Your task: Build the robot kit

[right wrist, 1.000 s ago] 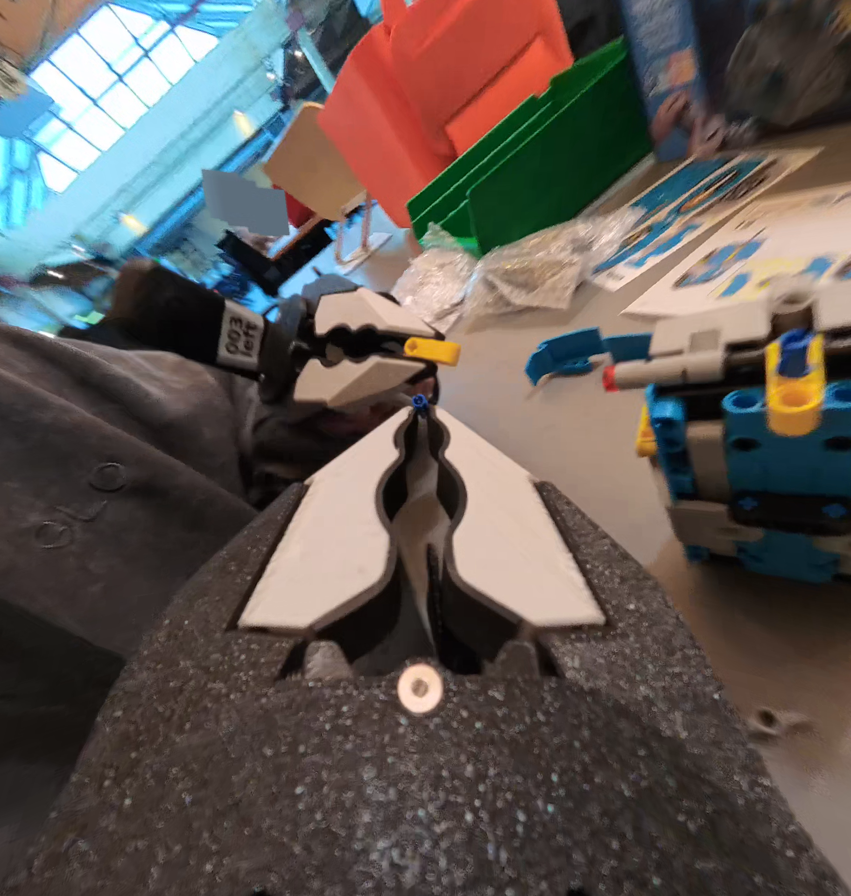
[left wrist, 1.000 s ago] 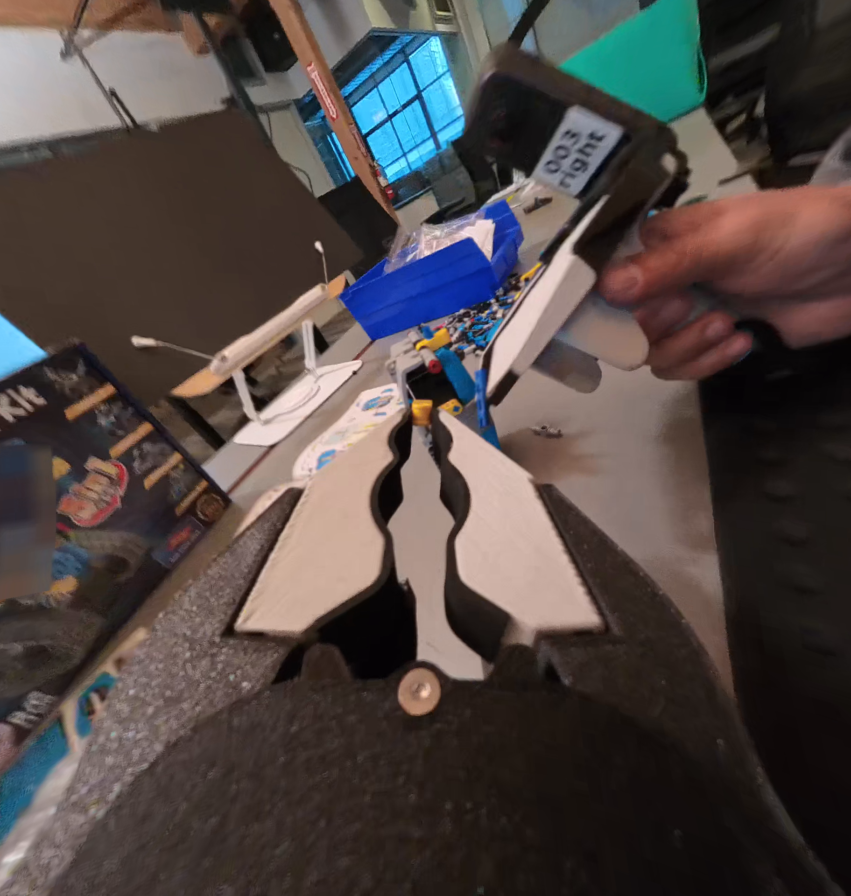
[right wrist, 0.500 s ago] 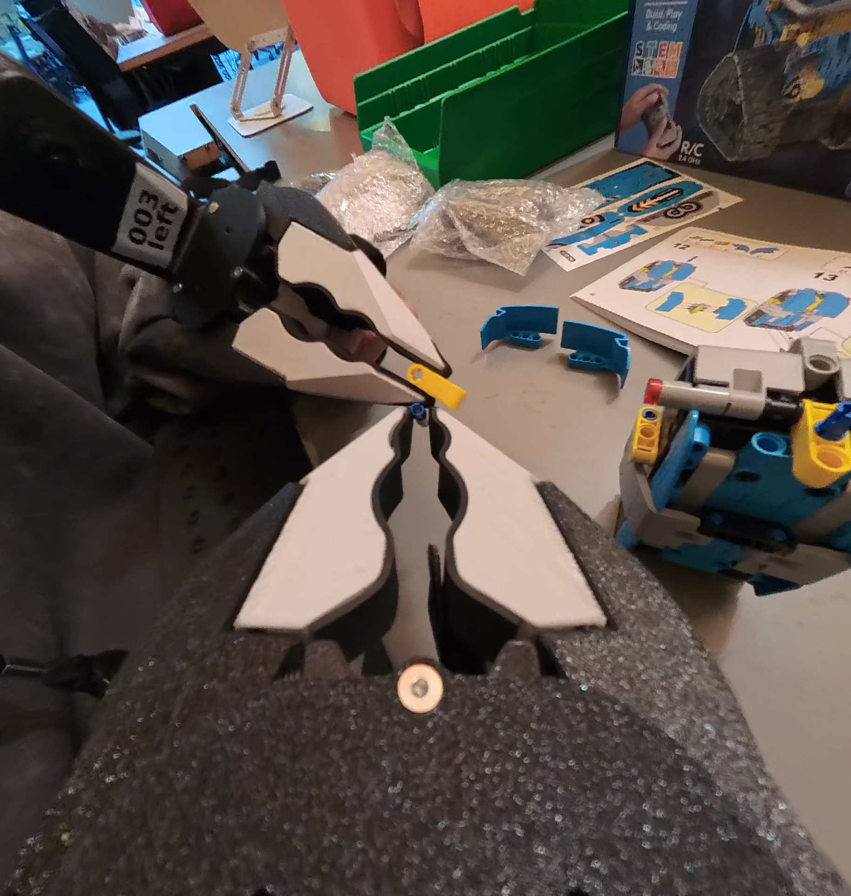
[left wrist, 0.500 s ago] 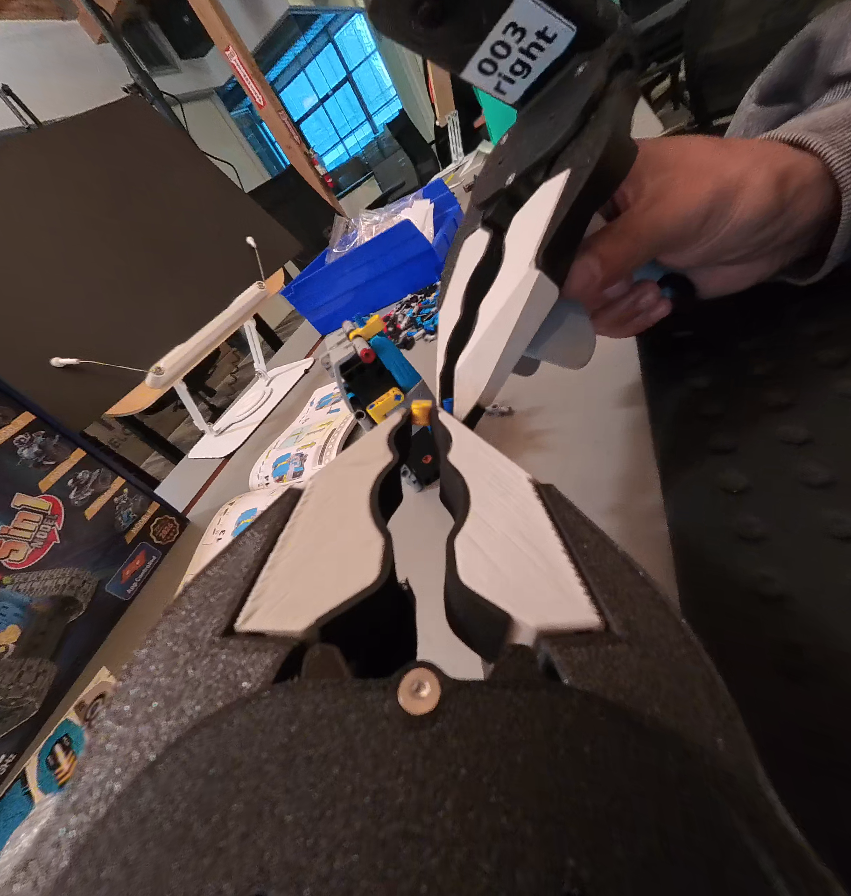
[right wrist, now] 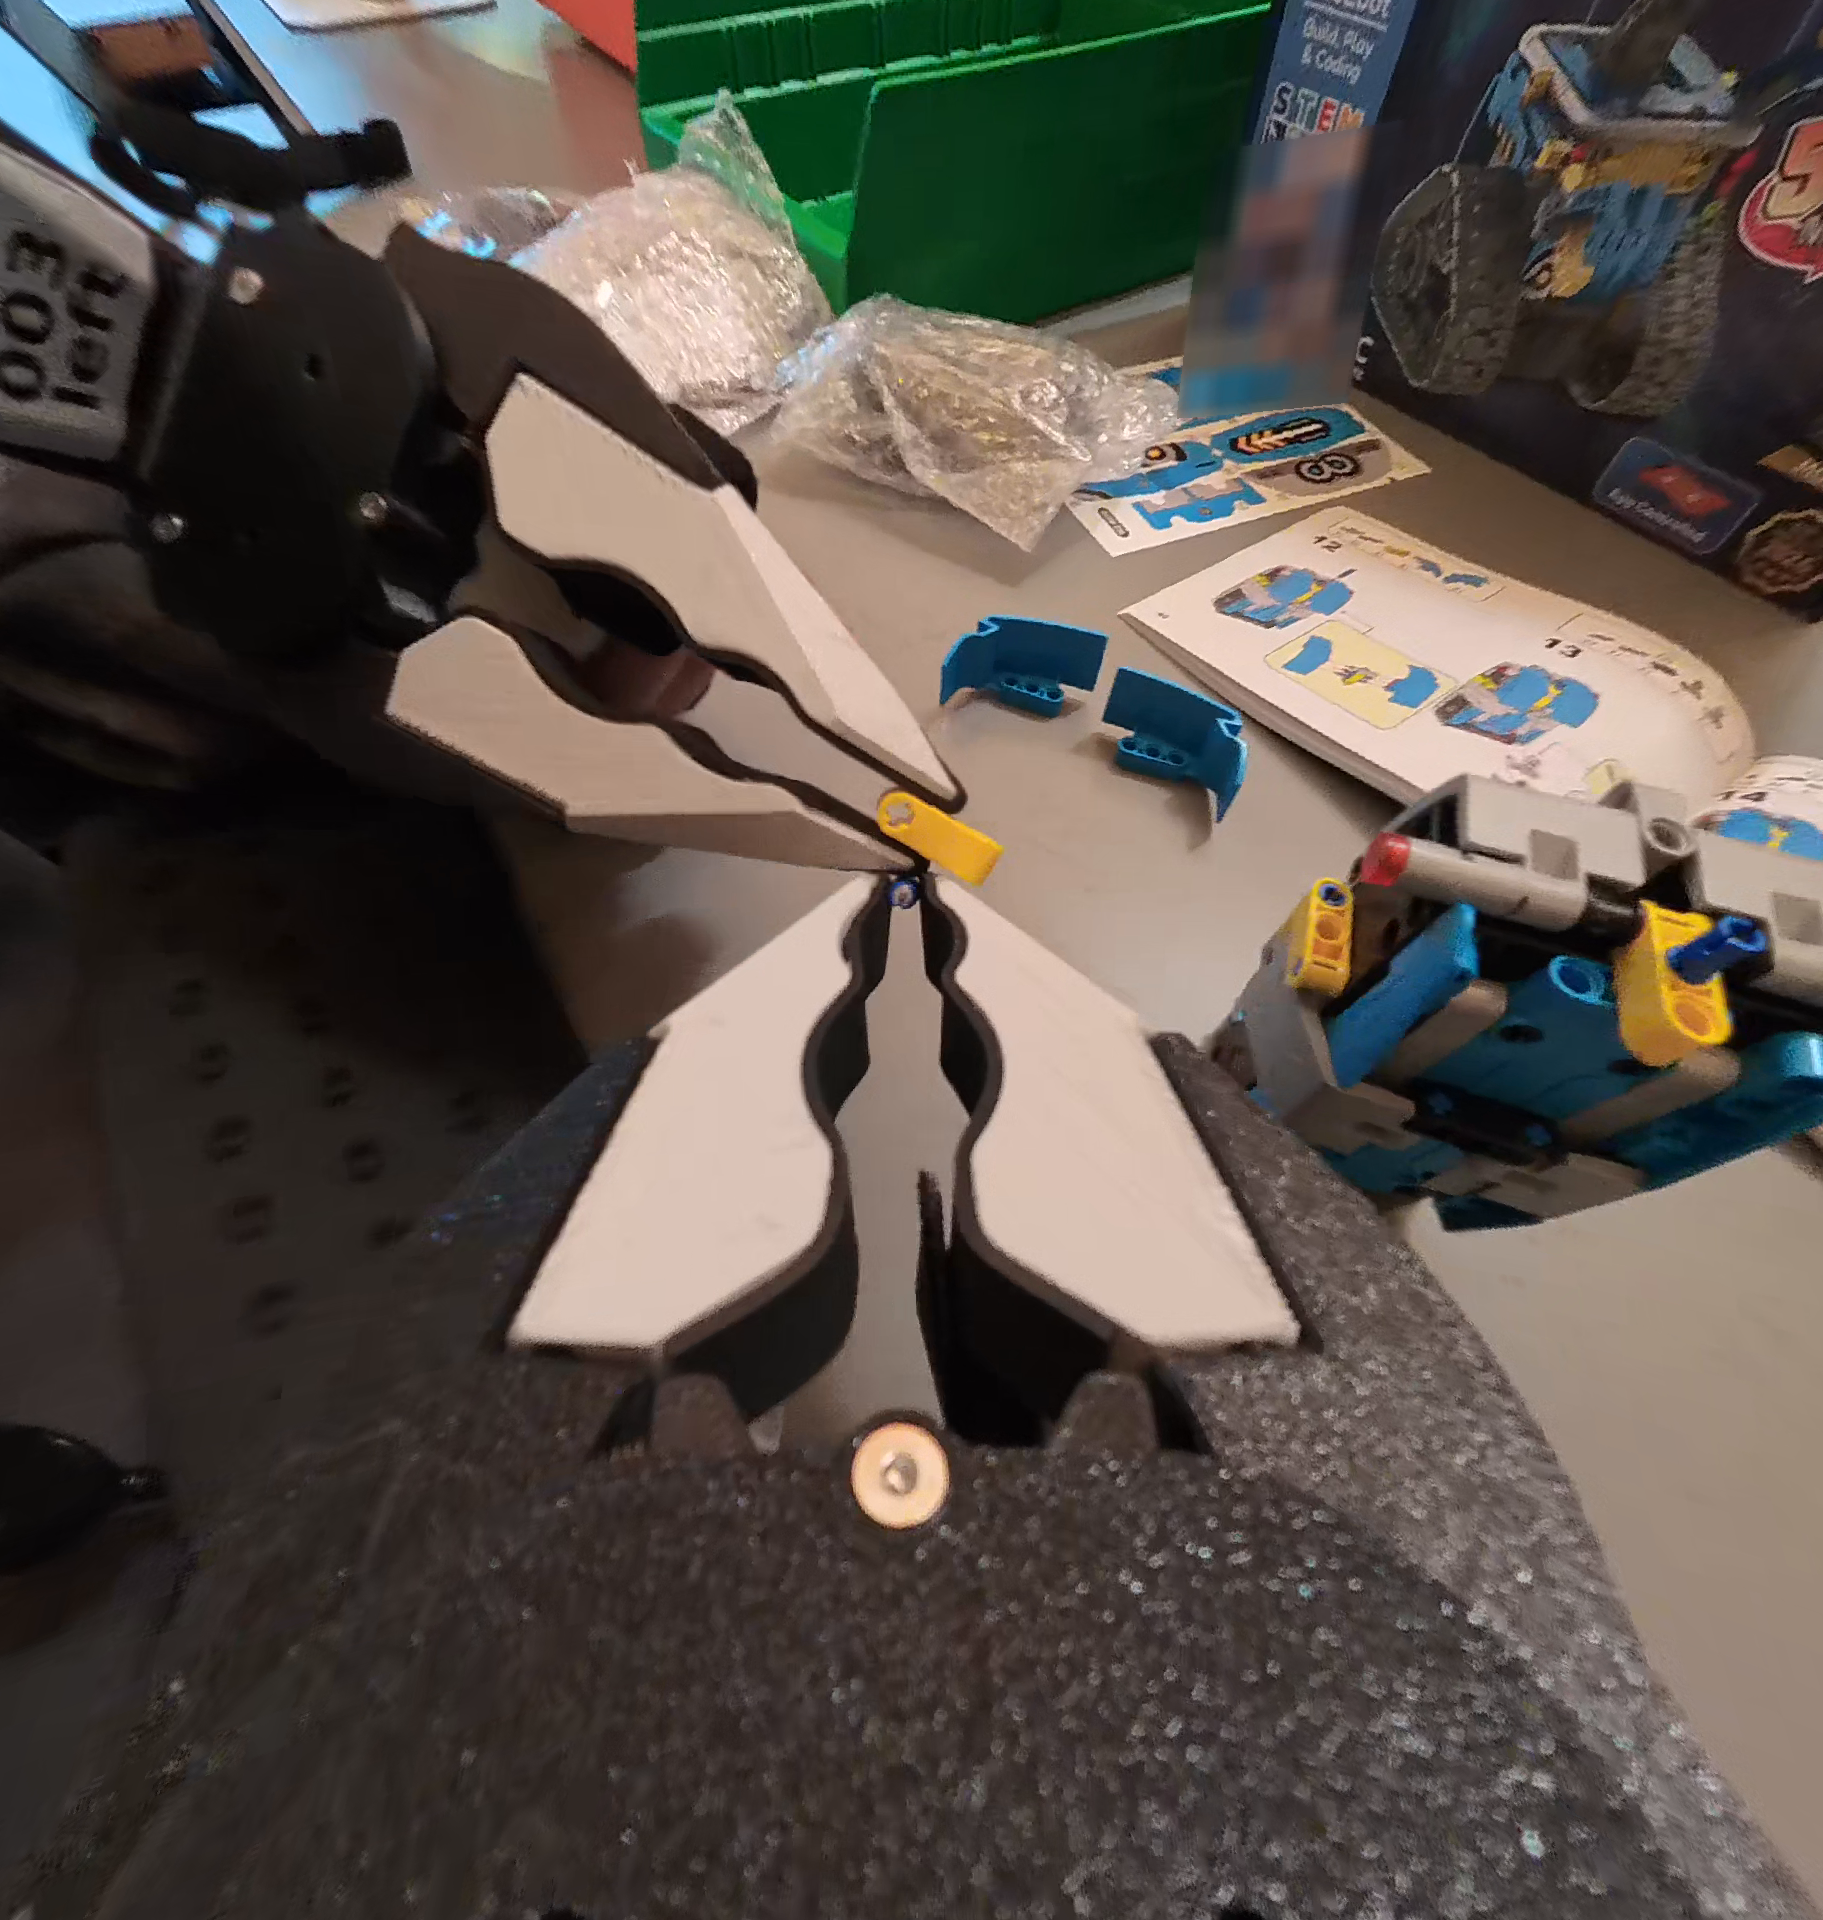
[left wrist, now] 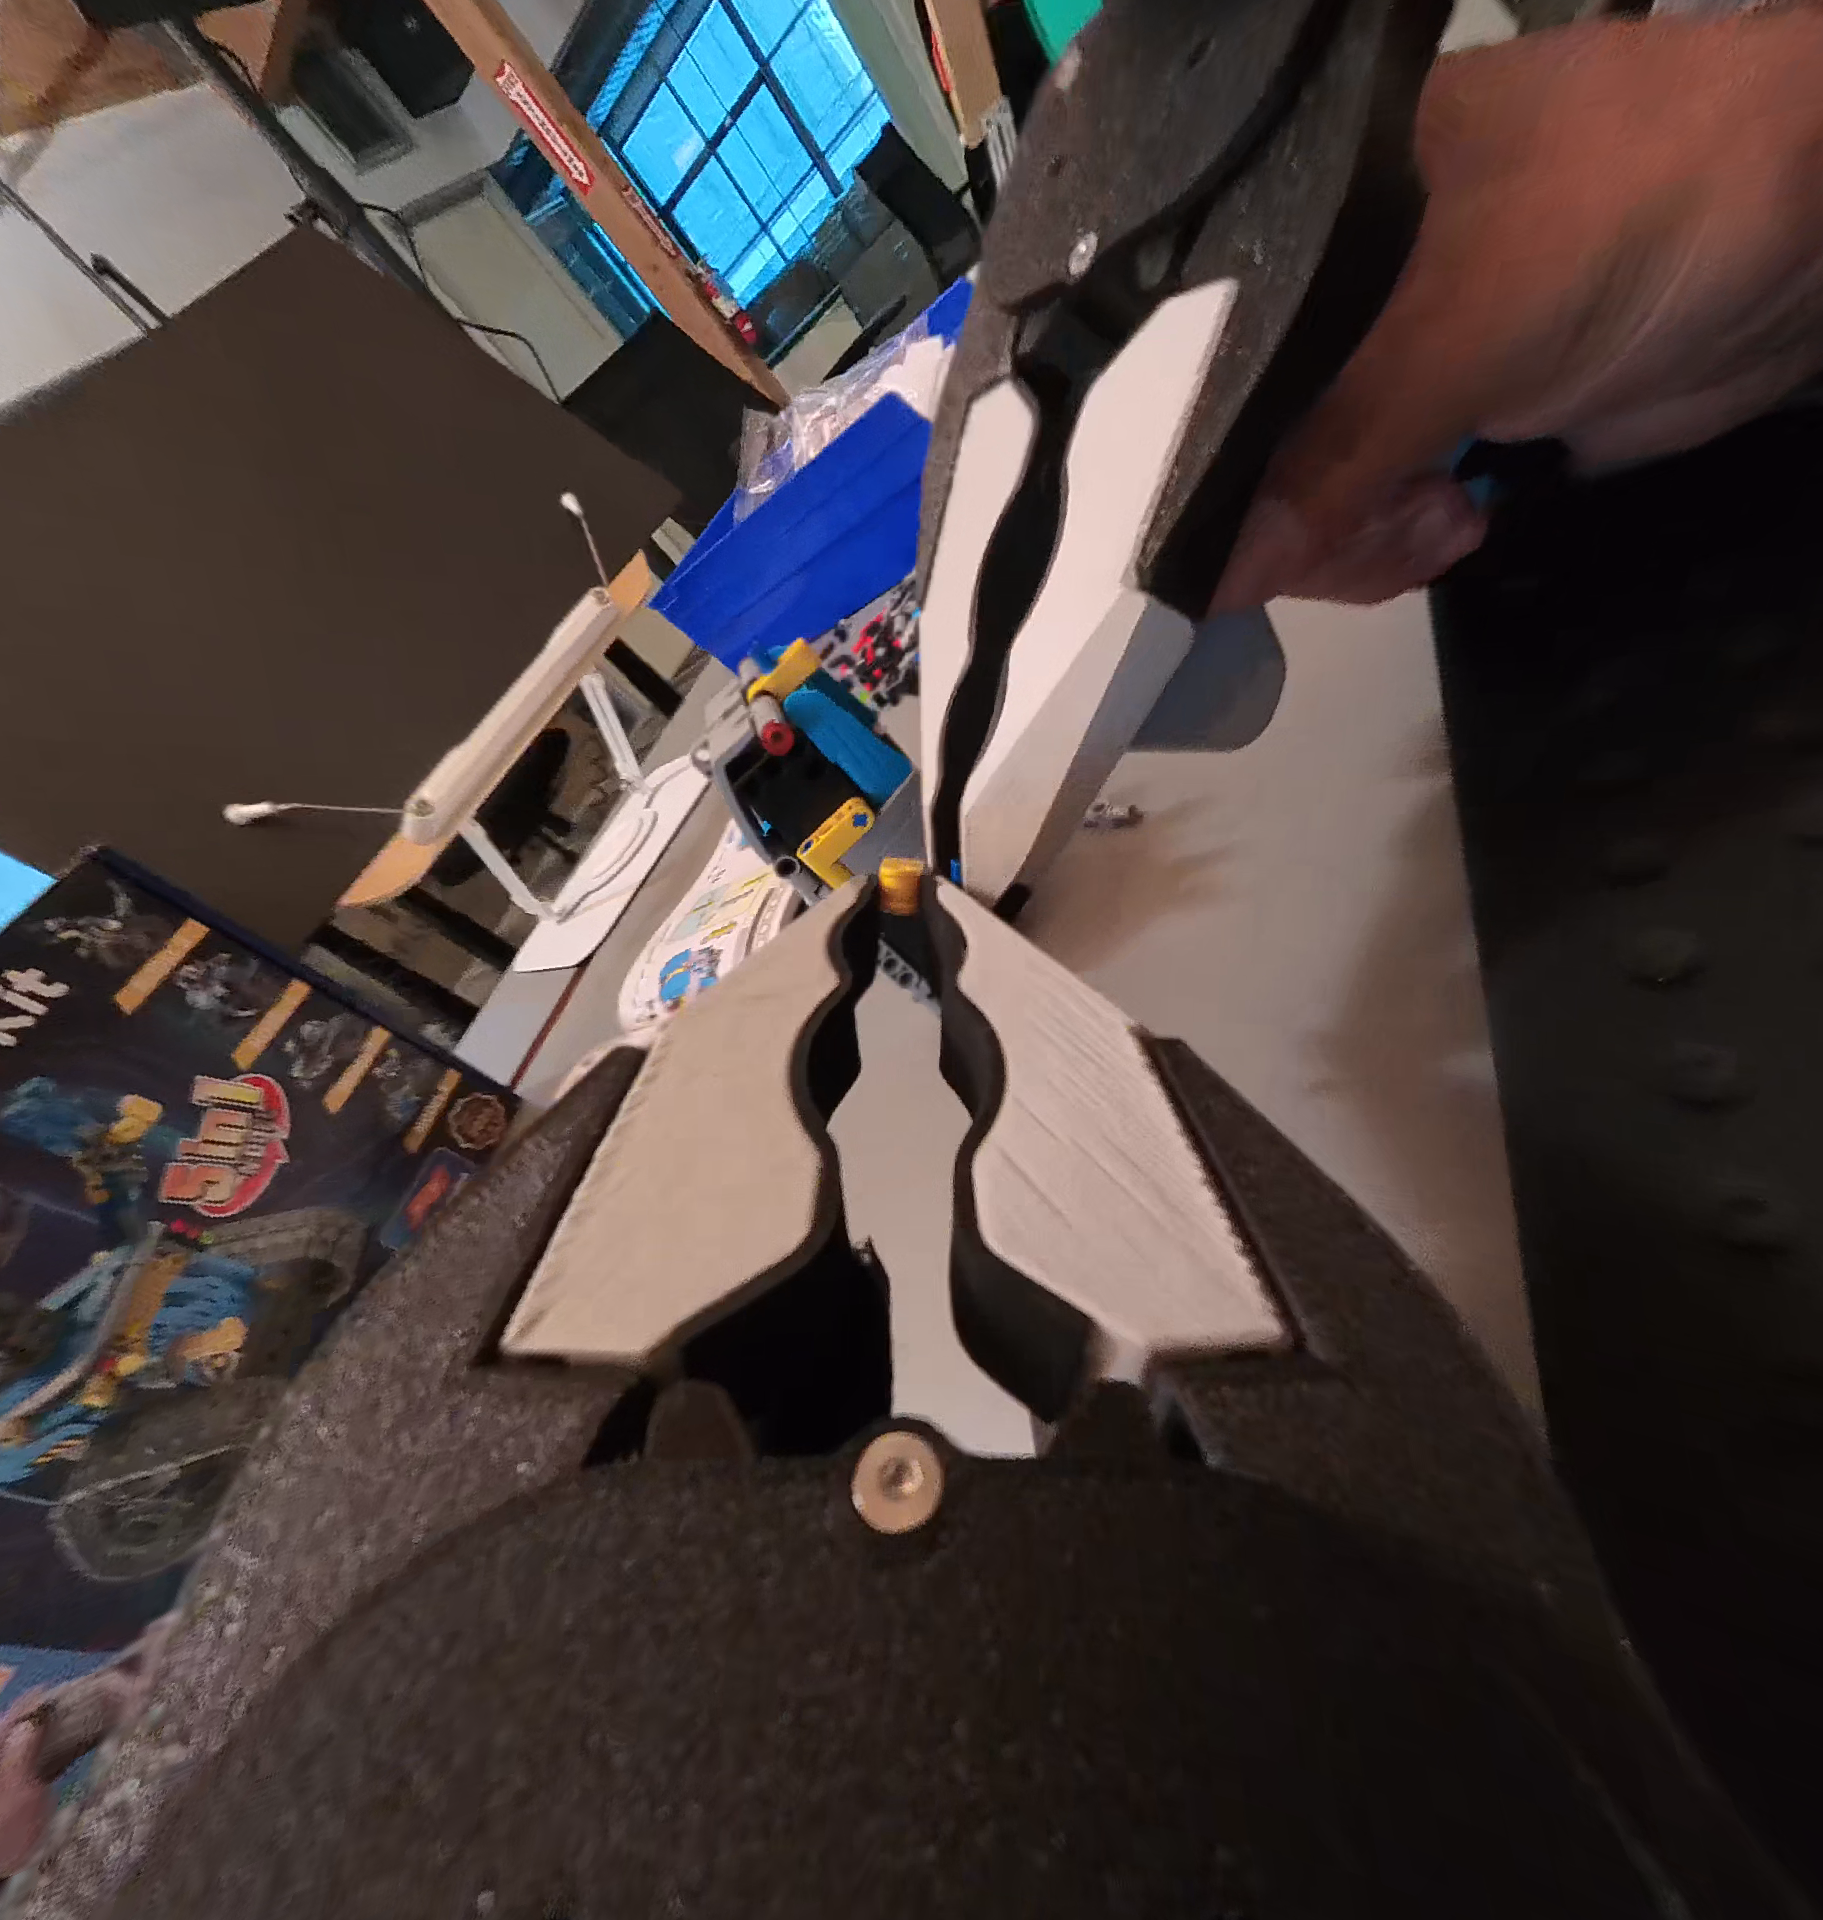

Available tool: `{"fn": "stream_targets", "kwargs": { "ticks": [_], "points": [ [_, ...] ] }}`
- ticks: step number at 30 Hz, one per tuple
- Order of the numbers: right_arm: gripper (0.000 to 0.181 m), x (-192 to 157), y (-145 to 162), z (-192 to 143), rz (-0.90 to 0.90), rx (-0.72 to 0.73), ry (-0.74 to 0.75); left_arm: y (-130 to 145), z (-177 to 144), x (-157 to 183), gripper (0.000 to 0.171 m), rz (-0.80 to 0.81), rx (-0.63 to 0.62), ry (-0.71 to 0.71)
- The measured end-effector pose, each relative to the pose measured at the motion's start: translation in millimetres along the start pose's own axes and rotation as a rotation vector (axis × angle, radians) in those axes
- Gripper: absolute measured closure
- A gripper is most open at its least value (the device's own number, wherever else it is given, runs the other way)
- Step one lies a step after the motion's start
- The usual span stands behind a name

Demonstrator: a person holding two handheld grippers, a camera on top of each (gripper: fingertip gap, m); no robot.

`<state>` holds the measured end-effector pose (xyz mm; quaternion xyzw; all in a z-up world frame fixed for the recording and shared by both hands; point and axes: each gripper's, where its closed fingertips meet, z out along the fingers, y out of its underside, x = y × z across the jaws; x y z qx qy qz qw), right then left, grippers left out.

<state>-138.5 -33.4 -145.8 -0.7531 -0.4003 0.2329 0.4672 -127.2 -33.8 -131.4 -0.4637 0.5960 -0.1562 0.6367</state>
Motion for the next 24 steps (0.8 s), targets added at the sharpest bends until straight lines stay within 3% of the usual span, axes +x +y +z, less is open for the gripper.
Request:
{"fn": "stream_targets", "kwargs": {
  "ticks": [2, 4, 7, 9, 11, 16, 20, 24],
  "points": [
    [0.177, 0.7, 3.0, 0.8, -0.009, -0.02, 0.008, 2.0, 0.7, 0.7, 0.165, 0.042, -0.015, -0.013],
    [0.177, 1.1, -1.9, -1.2, 0.022, 0.015, -0.014, -1.7, -1.3, -6.4, 0.165, -0.012, 0.011, -0.026],
    [0.177, 7.7, -14.0, -10.8, 0.135, 0.119, -0.067, -7.8, -8.7, -31.7, 0.165, -0.273, 0.092, -0.03],
    [0.177, 6.5, -37.4, -24.6, 0.188, 0.291, -0.139, -15.6, -13.6, -40.2, 0.165, -0.488, 0.189, 0.03],
    [0.177, 11.6, -55.7, -31.8, 0.093, 0.402, -0.057, -21.6, -16.7, -44.7, 0.165, -0.691, 0.267, 0.111],
    [0.177, 6.0, -56.5, -8.7, -0.201, 0.303, 0.17, -11.3, -16.4, -57.3, 0.165, -1.011, 0.32, 0.194],
    [0.177, 16.3, -61.3, -13.4, -0.434, 0.28, 0.445, -2.9, -13.2, -57.4, 0.165, -1.115, 0.306, 0.226],
    [0.177, 19.6, -57.0, -6.3, -0.465, 0.227, 0.483, -2.0, -10.5, -51.7, 0.165, -1.095, 0.279, 0.235]
  ]
}}
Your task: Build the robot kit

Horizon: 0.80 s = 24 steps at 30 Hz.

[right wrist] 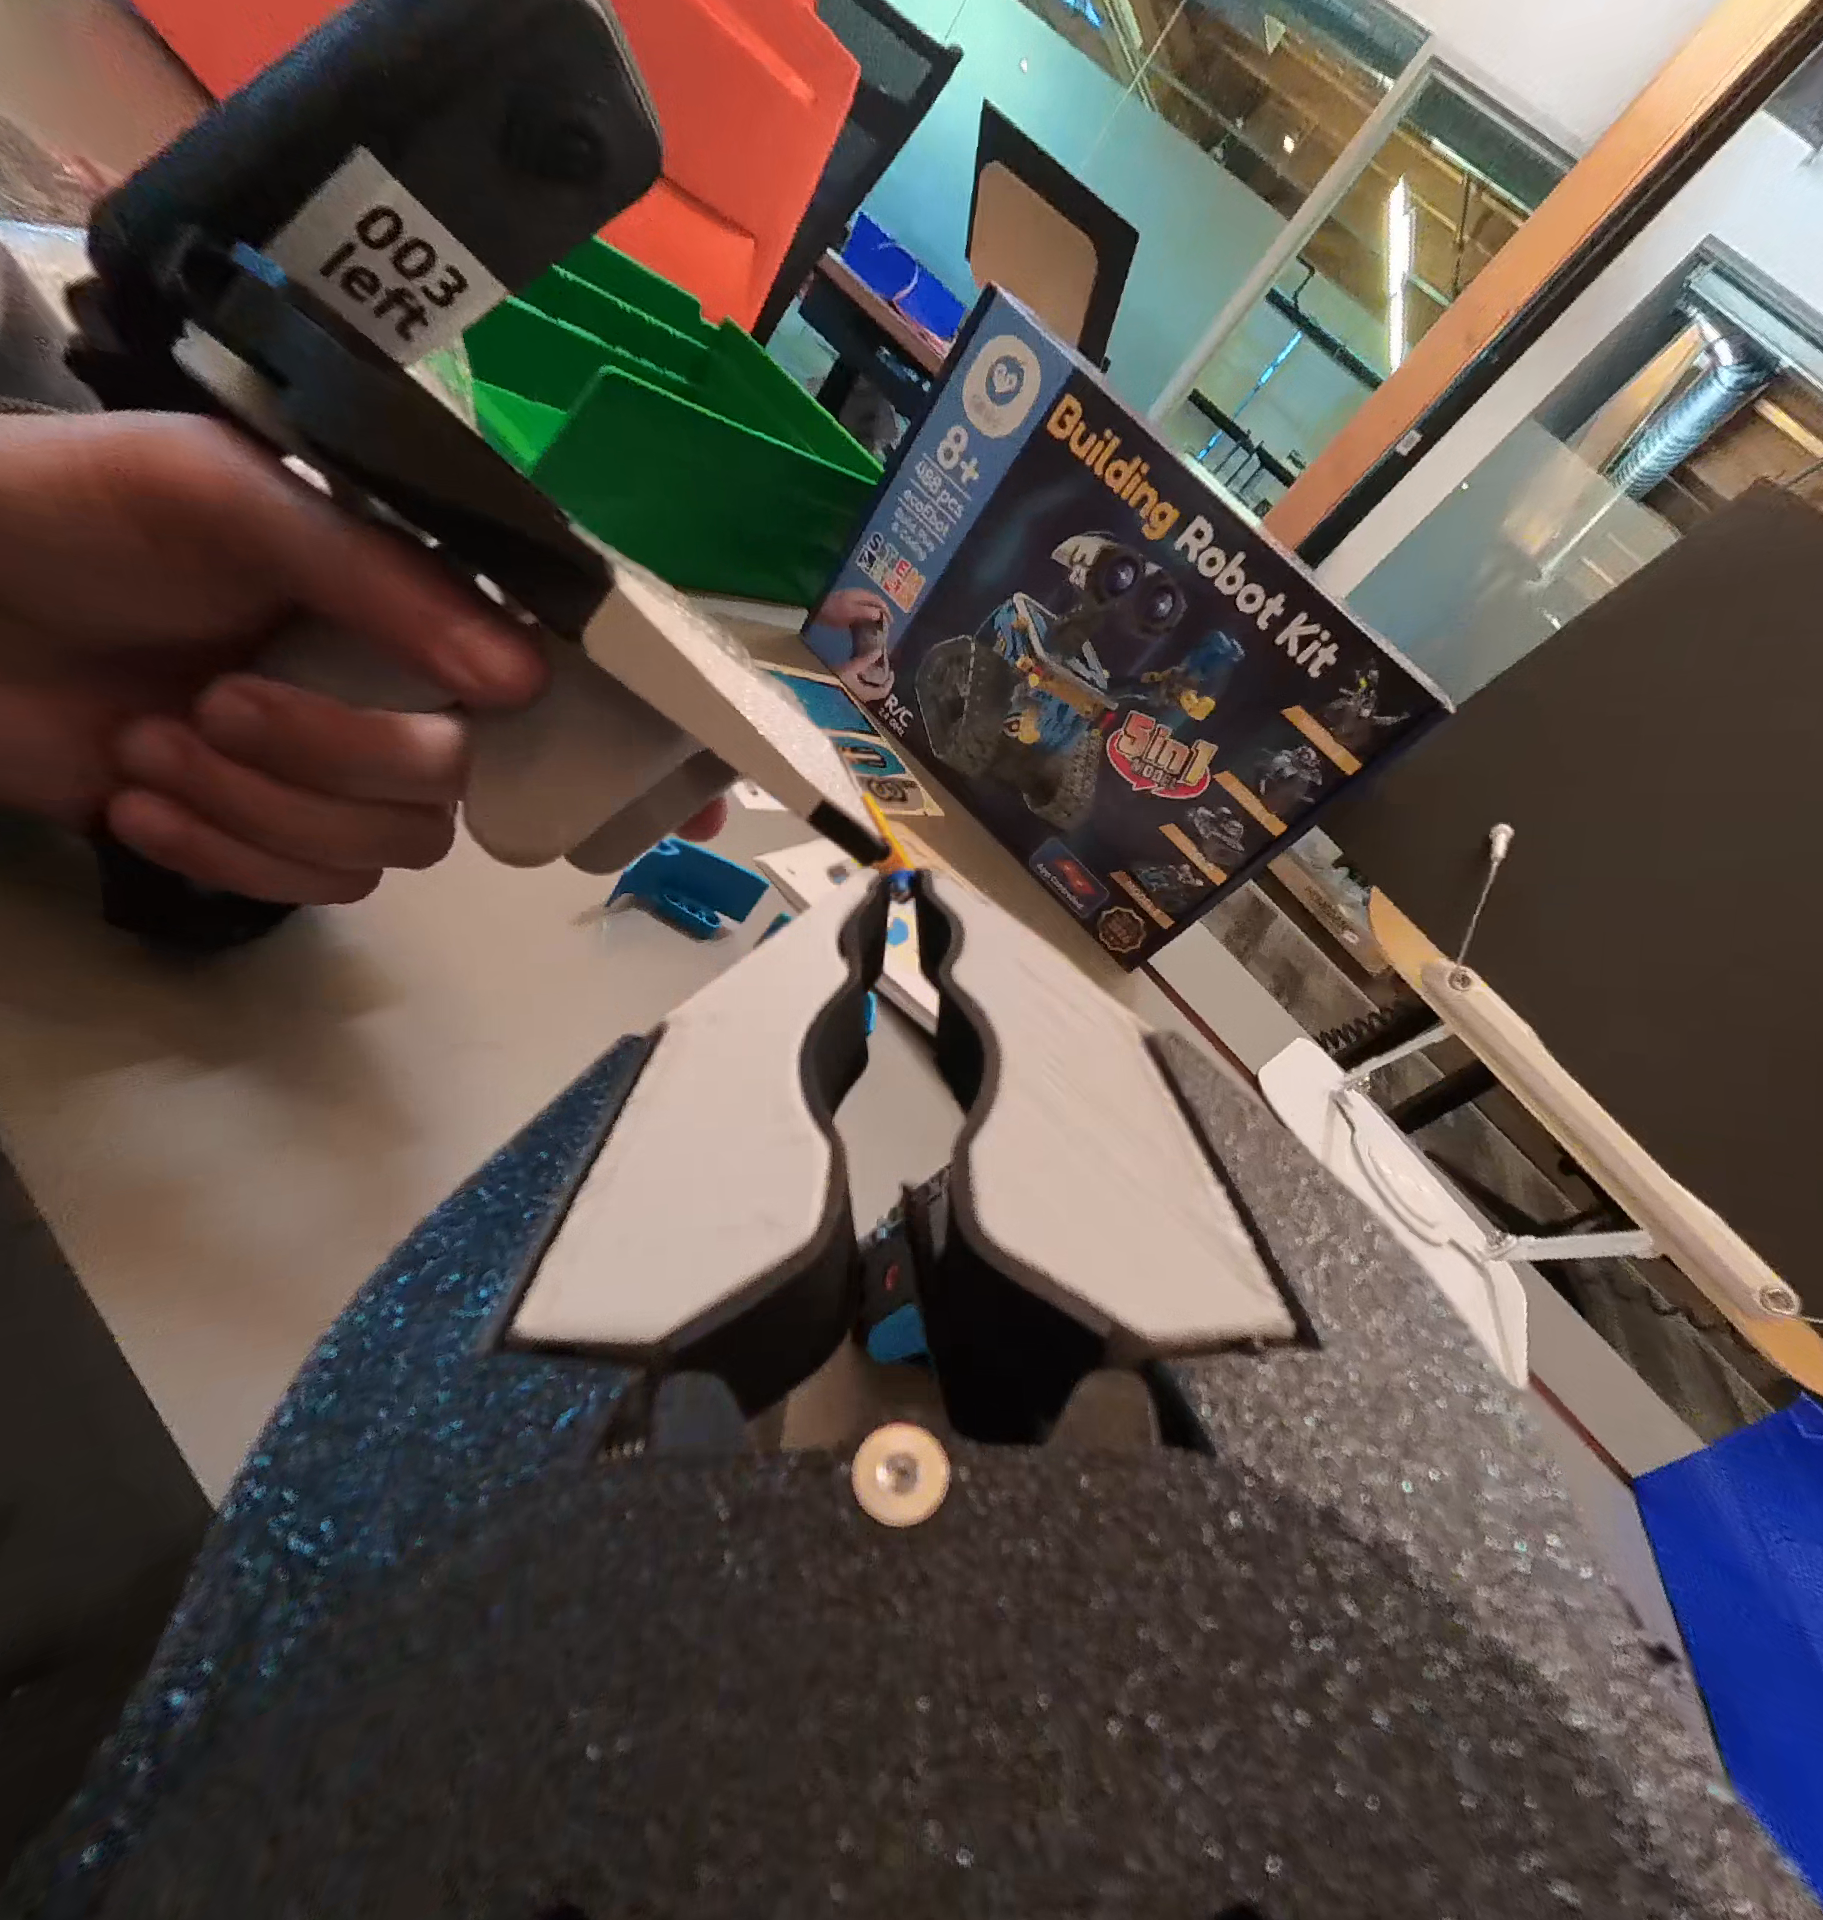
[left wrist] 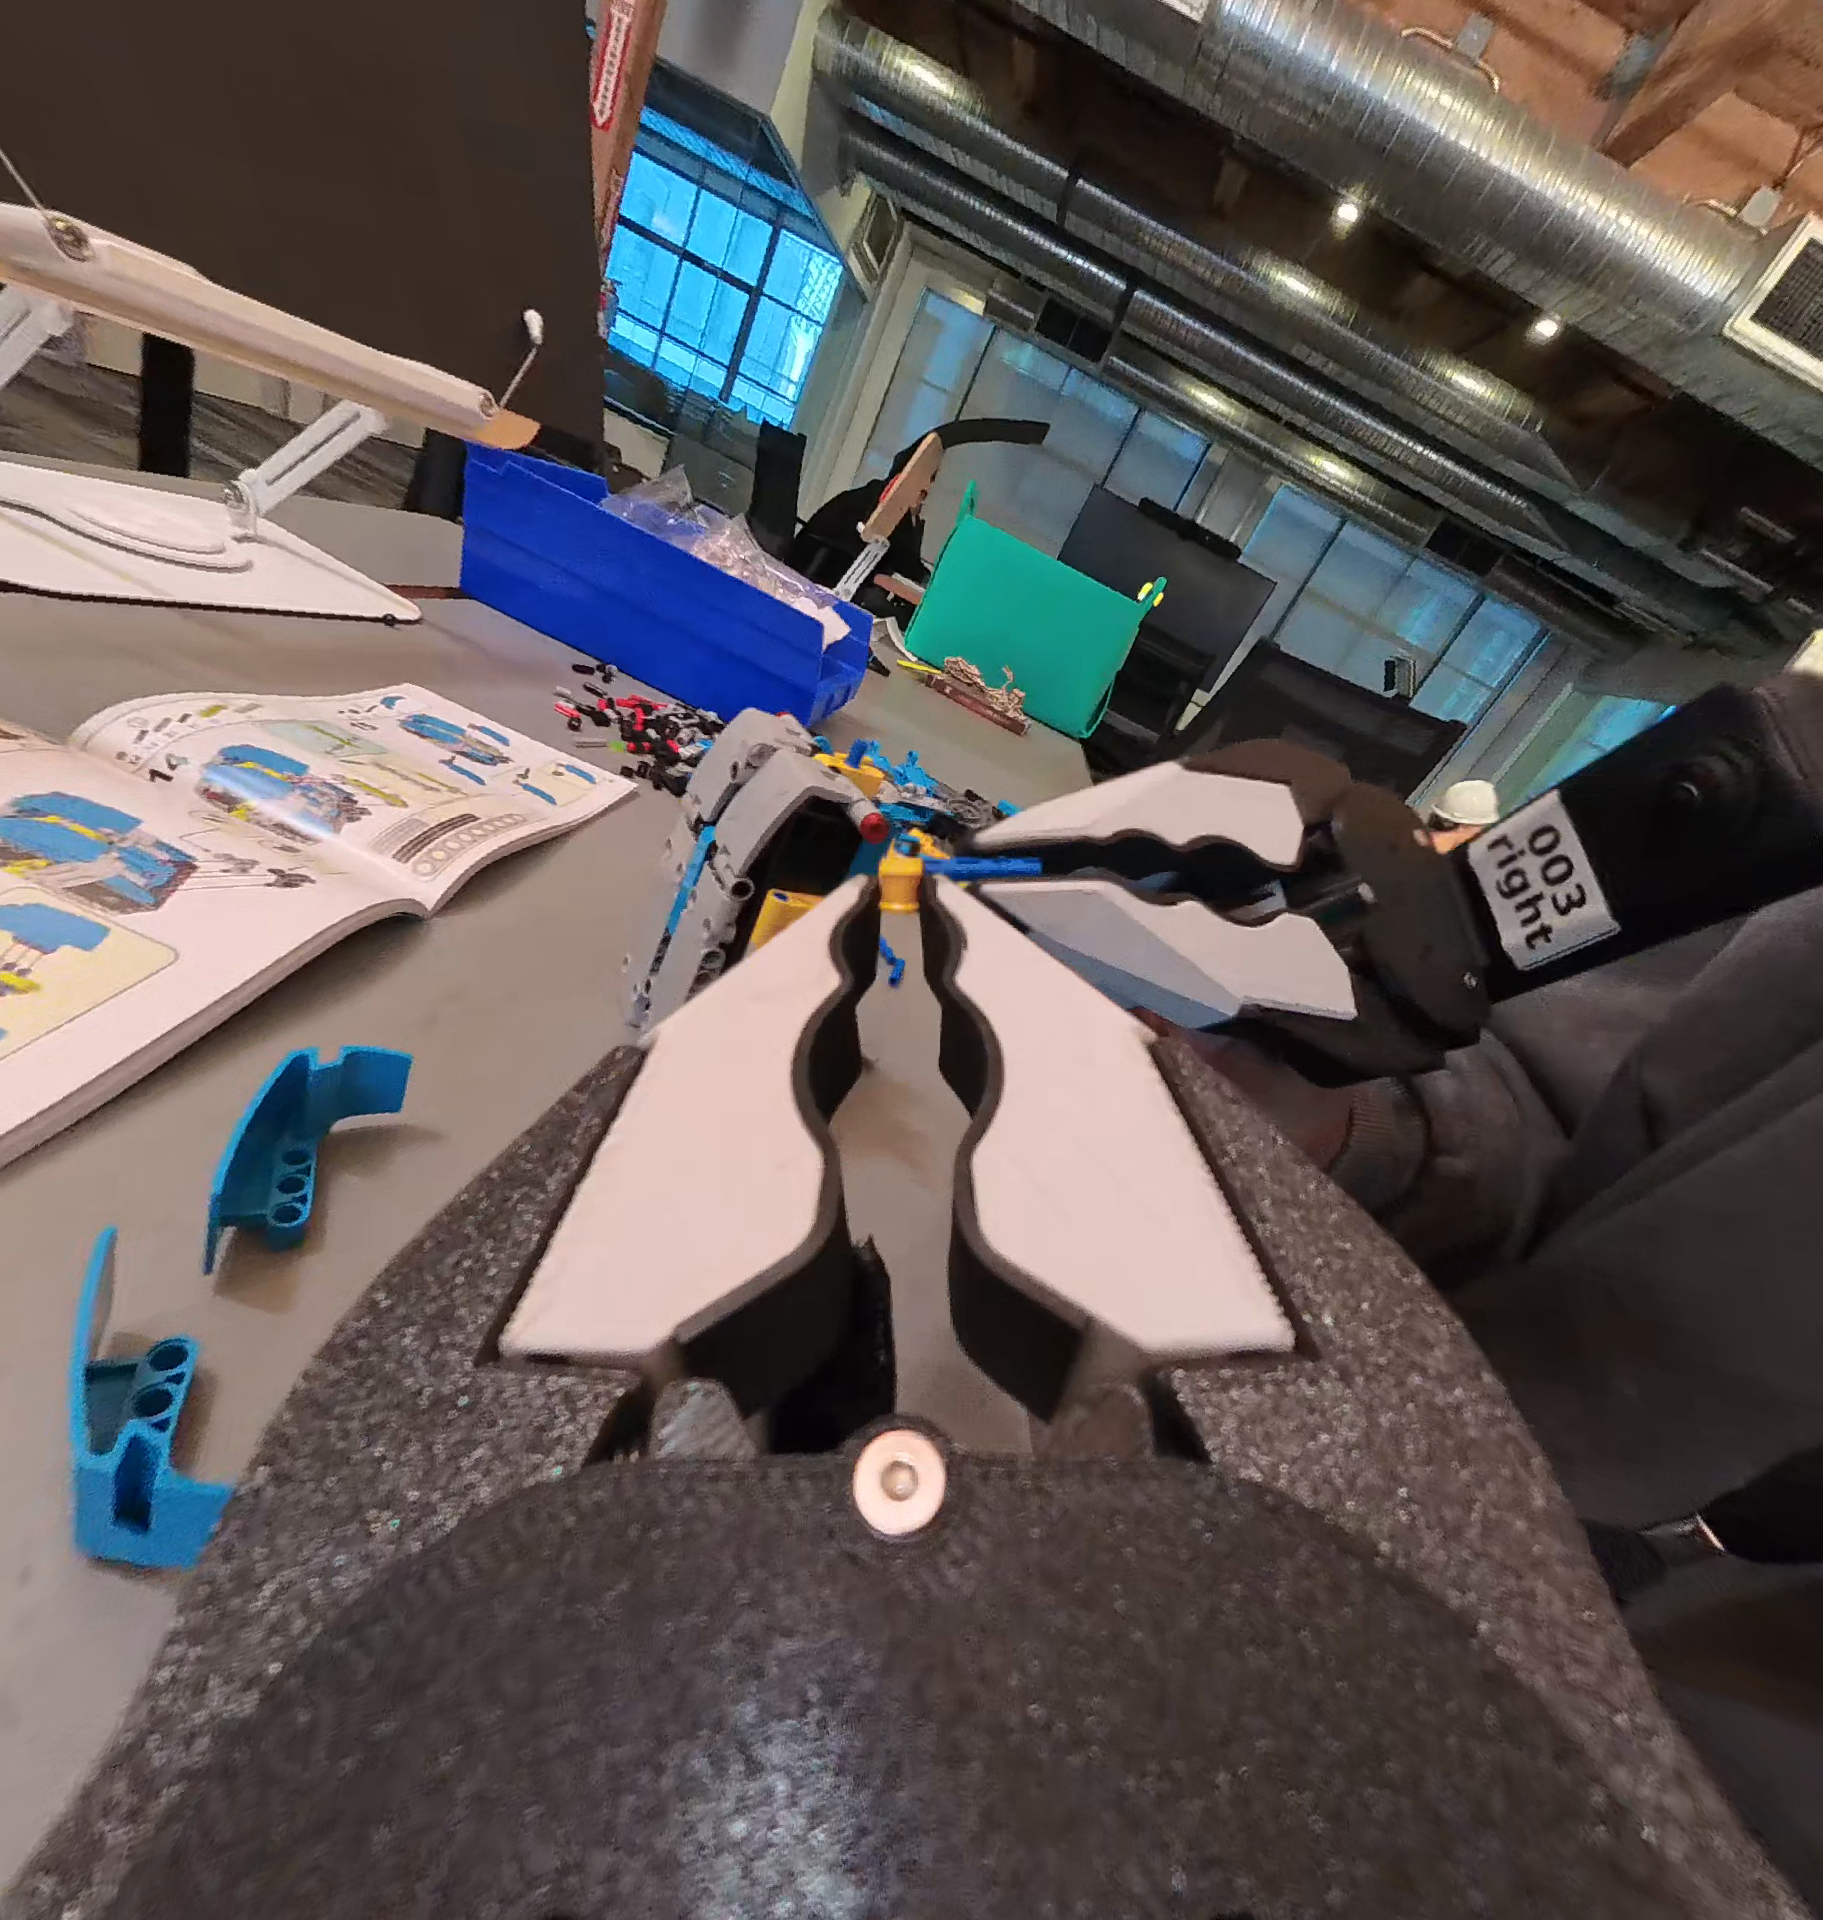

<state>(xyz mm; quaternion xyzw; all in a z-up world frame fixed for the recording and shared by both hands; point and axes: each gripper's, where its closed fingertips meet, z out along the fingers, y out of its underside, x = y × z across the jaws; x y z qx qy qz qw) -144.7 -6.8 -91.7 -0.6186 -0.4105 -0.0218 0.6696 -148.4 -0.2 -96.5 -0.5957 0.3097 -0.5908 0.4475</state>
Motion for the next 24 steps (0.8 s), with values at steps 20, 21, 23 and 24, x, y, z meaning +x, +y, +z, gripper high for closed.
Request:
{"fn": "stream_targets", "kwargs": {
  "ticks": [20, 21, 23, 24],
  "points": [
    [0.177, -5.3, 9.7, 0.8, 0.013, -0.03, -0.043, 11.2, 2.5, -6.9, 0.165, -0.225, -0.028, 0.048],
    [0.177, -4.6, 7.0, -0.1, 0.023, -0.014, -0.044, 11.7, 2.8, -6.8, 0.165, -0.228, -0.032, 0.05],
    [0.177, -4.4, 5.4, -0.1, 0.032, -0.006, -0.048, 12.3, 3.3, -5.6, 0.165, -0.228, -0.035, 0.056],
    [0.177, -5.4, 6.7, 0.7, 0.03, -0.01, -0.053, 12.6, 3.5, -5.0, 0.165, -0.226, -0.038, 0.059]
  ]
}}
